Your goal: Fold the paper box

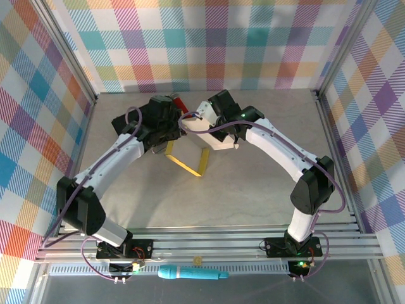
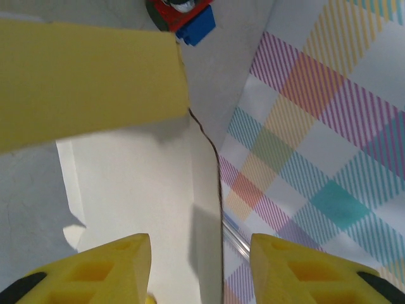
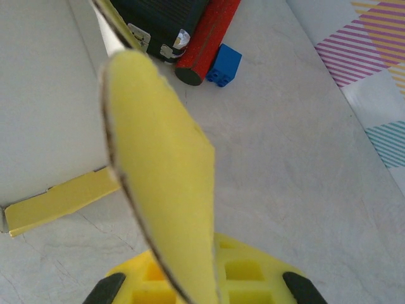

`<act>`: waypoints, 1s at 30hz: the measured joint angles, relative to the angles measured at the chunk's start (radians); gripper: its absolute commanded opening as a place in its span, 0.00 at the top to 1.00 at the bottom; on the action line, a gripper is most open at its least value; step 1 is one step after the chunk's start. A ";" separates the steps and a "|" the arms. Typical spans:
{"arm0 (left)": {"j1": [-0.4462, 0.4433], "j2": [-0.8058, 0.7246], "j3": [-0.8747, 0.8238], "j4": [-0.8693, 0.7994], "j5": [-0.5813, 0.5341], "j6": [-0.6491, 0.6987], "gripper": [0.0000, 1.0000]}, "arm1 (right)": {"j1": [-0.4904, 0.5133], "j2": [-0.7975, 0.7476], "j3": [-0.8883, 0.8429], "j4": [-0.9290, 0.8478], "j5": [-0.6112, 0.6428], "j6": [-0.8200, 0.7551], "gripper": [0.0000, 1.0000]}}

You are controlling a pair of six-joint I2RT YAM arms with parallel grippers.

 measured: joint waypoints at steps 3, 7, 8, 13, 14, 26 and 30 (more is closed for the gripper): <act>-0.003 0.034 0.000 0.025 -0.002 0.000 0.60 | 0.005 0.000 0.000 0.000 0.000 0.001 1.00; -0.012 0.039 0.000 0.052 -0.014 0.000 0.67 | 0.011 0.000 0.000 0.000 0.000 0.002 1.00; -0.014 0.039 0.000 0.060 -0.017 0.000 0.68 | 0.012 0.000 0.000 0.000 0.000 0.004 1.00; -0.014 0.032 -0.009 0.074 -0.046 0.000 0.70 | 0.015 0.000 0.001 -0.001 0.000 0.011 1.00; -0.014 0.031 -0.012 0.076 -0.055 0.000 0.72 | 0.016 0.000 0.001 -0.001 0.000 0.012 1.00; -0.014 0.020 -0.026 0.130 -0.077 0.000 0.75 | 0.023 0.002 0.022 -0.011 0.000 0.022 1.00; -0.014 -0.001 -0.040 0.136 -0.098 0.000 0.63 | 0.027 0.002 0.024 -0.017 0.000 0.023 1.00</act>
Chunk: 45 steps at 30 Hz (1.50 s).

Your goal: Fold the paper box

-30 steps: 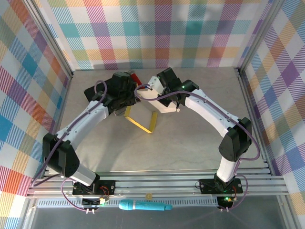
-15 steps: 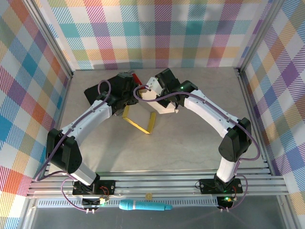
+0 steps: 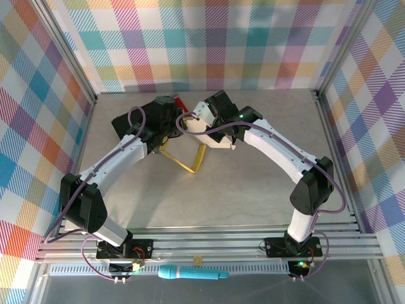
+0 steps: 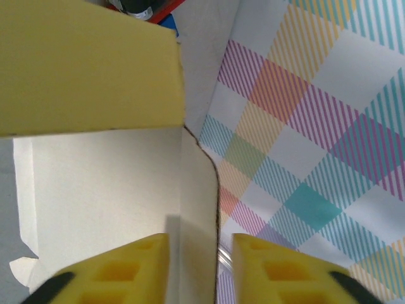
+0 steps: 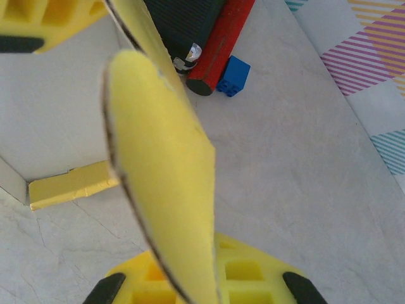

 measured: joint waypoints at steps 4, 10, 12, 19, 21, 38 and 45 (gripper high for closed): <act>0.000 -0.010 -0.002 0.047 0.002 0.000 0.66 | 0.001 0.001 0.002 -0.003 0.005 0.007 1.00; -0.016 -0.011 -0.002 0.061 0.021 0.000 0.73 | 0.001 0.002 0.005 -0.006 0.011 0.015 1.00; -0.023 -0.013 -0.002 0.061 0.028 0.000 0.75 | 0.001 0.002 0.005 -0.006 0.012 0.015 1.00; -0.025 -0.014 -0.004 0.061 0.046 0.000 0.97 | 0.001 0.002 0.011 -0.006 0.018 0.023 1.00; -0.026 -0.014 -0.012 0.062 0.051 0.000 1.00 | 0.001 0.003 0.018 -0.010 0.022 0.025 1.00; 0.021 -0.135 -0.344 0.167 0.088 0.000 1.00 | -0.095 -0.047 0.057 -0.082 -0.209 0.395 0.51; 0.056 -0.142 -0.456 0.245 0.131 0.000 1.00 | -0.424 -0.235 -0.124 0.006 -0.420 0.757 0.45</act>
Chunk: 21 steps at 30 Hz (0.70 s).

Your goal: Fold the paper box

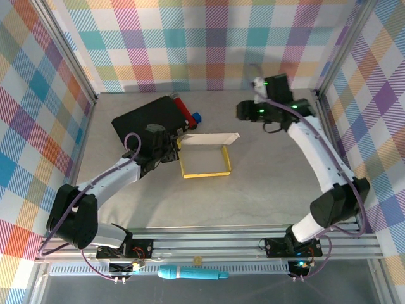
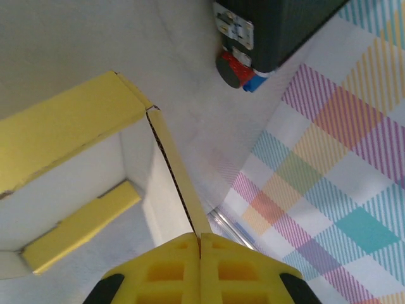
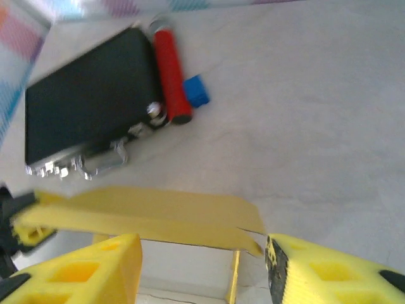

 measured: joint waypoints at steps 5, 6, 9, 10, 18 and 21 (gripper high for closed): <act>0.003 0.000 -0.034 0.033 0.023 0.000 1.00 | -0.151 0.045 -0.065 0.031 -0.110 0.222 0.48; 0.006 0.000 -0.036 0.035 0.027 0.000 1.00 | -0.160 0.075 -0.064 0.036 -0.134 0.250 0.48; 0.023 0.000 -0.042 0.039 0.036 0.000 1.00 | -0.178 0.207 -0.035 0.037 -0.211 0.337 0.50; 0.030 0.000 -0.043 0.039 0.040 0.000 1.00 | -0.182 0.261 -0.013 0.036 -0.237 0.363 0.50; 0.058 0.010 -0.043 0.056 0.060 0.000 1.00 | -0.176 0.588 0.232 0.034 -0.389 0.483 0.55; 0.060 0.010 -0.043 0.056 0.066 0.000 1.00 | -0.164 0.644 0.332 0.032 -0.415 0.500 0.56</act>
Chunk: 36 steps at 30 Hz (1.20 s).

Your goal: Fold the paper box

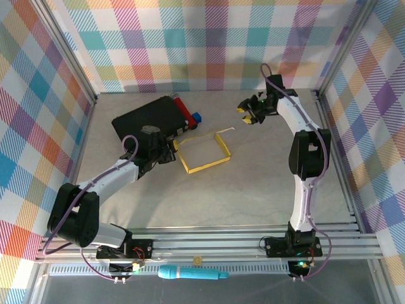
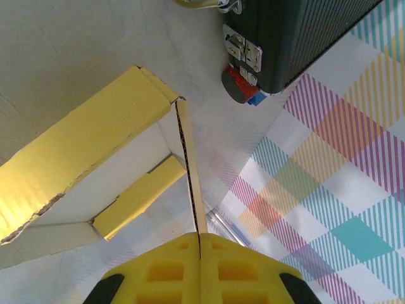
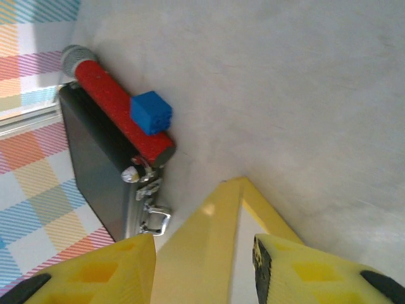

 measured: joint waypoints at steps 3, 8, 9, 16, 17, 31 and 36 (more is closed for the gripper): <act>0.008 0.000 0.000 0.000 0.007 0.000 1.00 | 0.016 0.012 0.034 0.004 -0.018 0.006 0.58; 0.019 0.003 0.000 0.000 0.015 0.000 1.00 | 0.043 0.050 0.076 -0.002 -0.069 0.006 0.58; 0.019 0.003 0.000 0.000 0.015 0.000 1.00 | 0.047 0.055 0.076 -0.003 -0.076 0.006 0.57; 0.020 0.016 0.000 0.000 0.023 0.000 1.00 | 0.076 0.059 0.035 -0.010 -0.127 0.007 0.57; 0.021 0.017 0.001 0.000 0.024 0.000 1.00 | 0.078 0.059 0.034 -0.013 -0.132 0.006 0.57; 0.024 0.026 0.002 0.001 0.026 0.000 1.00 | 0.090 0.050 -0.108 -0.005 -0.168 0.007 0.57; 0.024 0.036 0.006 0.001 0.026 0.000 1.00 | 0.090 0.024 -0.150 0.006 -0.168 0.007 0.57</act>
